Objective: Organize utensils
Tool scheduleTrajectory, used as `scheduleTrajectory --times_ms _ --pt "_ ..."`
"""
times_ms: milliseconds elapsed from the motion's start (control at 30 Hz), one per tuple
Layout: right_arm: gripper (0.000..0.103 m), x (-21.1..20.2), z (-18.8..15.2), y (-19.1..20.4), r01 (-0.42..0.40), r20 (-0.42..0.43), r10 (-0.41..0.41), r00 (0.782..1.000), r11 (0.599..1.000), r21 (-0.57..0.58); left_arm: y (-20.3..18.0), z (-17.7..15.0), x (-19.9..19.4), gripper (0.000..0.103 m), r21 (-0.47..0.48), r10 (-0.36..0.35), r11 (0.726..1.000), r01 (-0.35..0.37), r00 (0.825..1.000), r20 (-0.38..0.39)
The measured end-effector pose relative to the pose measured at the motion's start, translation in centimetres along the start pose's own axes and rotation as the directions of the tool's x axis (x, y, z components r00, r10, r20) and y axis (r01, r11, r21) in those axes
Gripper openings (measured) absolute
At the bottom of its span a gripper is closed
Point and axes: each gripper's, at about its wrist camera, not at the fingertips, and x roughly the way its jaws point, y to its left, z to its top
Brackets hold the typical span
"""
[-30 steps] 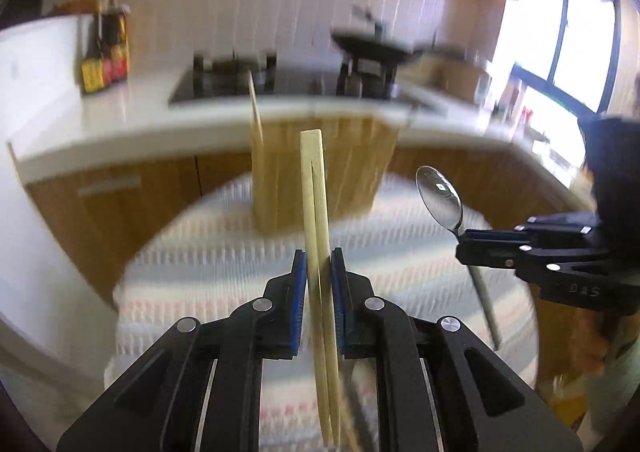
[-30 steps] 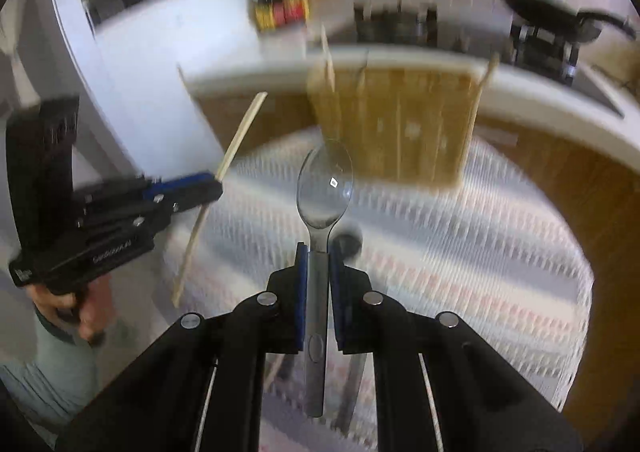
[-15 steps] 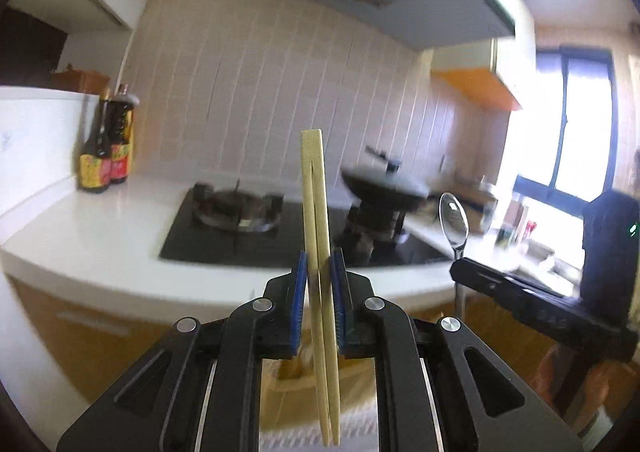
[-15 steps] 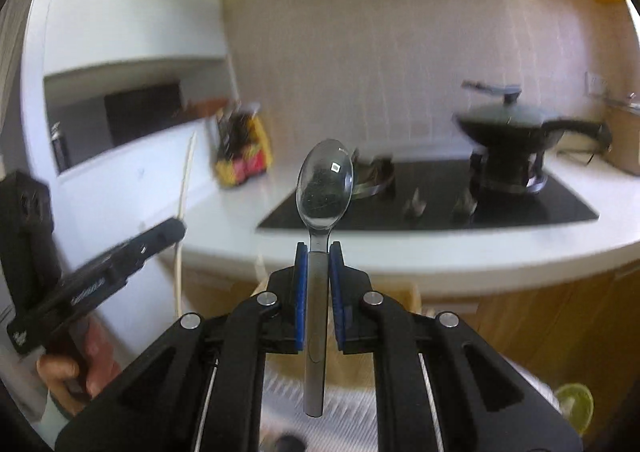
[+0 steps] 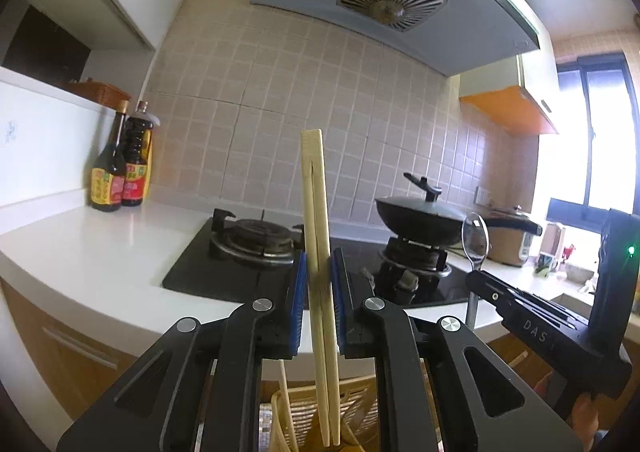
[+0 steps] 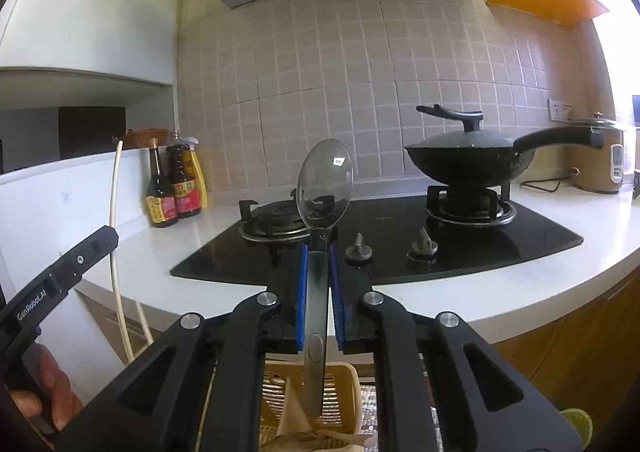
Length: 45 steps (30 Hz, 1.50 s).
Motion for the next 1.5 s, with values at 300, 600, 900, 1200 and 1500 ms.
scheduleTrajectory --times_ms 300,600,900,1200,1500 --pt "0.034 -1.3 -1.8 -0.6 -0.024 -0.037 0.024 0.999 1.000 -0.002 0.6 -2.5 -0.2 0.024 0.003 -0.032 0.999 0.033 0.999 -0.044" --pt "0.041 -7.3 -2.5 -0.5 -0.017 -0.175 0.016 0.984 1.000 -0.004 1.7 -2.2 -4.9 0.039 -0.017 -0.054 0.998 0.053 0.994 -0.091" --pt "0.041 -9.1 -5.2 1.2 -0.052 -0.533 0.031 0.846 0.998 -0.023 1.3 -1.8 -9.4 0.039 -0.006 -0.097 0.995 0.100 0.946 -0.311" --pt "0.041 -9.8 -12.4 2.7 -0.124 -0.785 0.106 0.610 0.992 0.037 1.8 -8.5 -12.3 0.038 0.023 -0.087 0.990 0.137 0.737 -0.670" --pt "0.035 -10.4 -17.7 4.1 -0.117 -0.882 0.120 0.456 0.990 0.074 2.7 -12.7 -12.1 0.038 -0.069 -0.150 0.984 0.161 0.572 -0.806"
